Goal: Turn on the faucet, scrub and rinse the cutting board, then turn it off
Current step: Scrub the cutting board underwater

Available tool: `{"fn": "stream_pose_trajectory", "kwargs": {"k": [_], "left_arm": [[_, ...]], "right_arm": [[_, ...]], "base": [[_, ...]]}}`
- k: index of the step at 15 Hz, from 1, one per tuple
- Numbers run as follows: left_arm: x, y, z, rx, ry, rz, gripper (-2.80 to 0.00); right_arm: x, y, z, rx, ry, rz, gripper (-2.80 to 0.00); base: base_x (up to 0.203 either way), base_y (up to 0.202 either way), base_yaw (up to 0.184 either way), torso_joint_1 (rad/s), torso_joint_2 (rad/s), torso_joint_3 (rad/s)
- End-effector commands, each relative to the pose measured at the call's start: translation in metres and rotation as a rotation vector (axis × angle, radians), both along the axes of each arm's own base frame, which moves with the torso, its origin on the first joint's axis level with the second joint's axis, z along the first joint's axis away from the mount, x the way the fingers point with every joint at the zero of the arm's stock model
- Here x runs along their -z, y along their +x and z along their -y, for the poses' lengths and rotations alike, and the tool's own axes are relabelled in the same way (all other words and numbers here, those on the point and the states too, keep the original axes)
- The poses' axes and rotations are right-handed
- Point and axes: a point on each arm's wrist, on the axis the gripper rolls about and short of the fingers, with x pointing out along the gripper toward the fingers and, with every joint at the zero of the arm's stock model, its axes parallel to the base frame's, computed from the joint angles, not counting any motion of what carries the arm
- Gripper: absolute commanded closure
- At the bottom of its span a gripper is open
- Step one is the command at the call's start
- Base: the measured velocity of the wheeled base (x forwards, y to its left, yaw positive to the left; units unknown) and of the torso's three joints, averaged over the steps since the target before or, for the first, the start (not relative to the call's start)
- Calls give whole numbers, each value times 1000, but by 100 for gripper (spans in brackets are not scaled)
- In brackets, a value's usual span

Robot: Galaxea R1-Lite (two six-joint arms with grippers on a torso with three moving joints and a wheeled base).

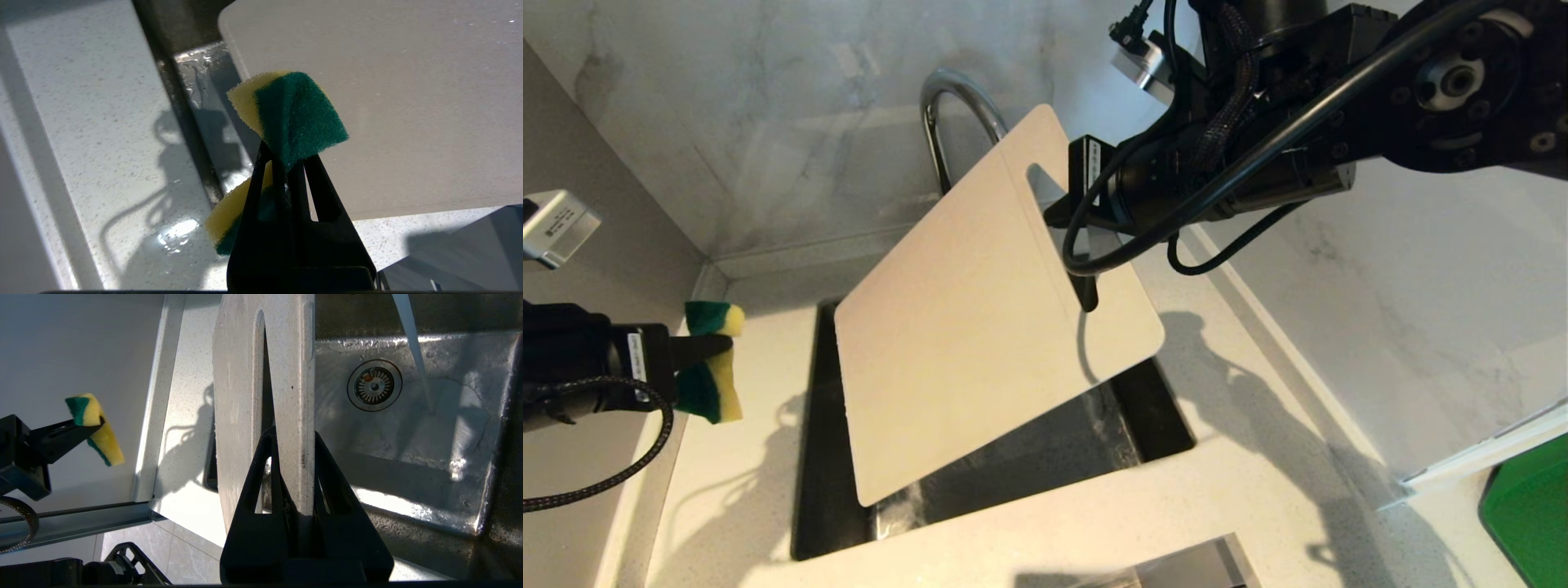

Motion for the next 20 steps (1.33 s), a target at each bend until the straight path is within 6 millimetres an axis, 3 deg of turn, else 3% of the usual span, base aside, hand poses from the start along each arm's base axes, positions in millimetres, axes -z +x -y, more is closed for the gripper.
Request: {"fn": "stream_pose_trajectory", "kwargs": {"k": [1,13,20], "left_arm": [[3,10,11,26,10,-25,0],[-11,27,56,108,17,1,0],[-24,34,104,176,-46,19,0]], "right_arm": [[1,1,0,1,-2,-7,0],[7,7,-2,7,-10,-19,0],[8,9,0,12,-11,-22,0]], "base": [[0,0,0,0,0,0],[0,0,0,0,0,0],[0,0,0,0,0,0]]}}
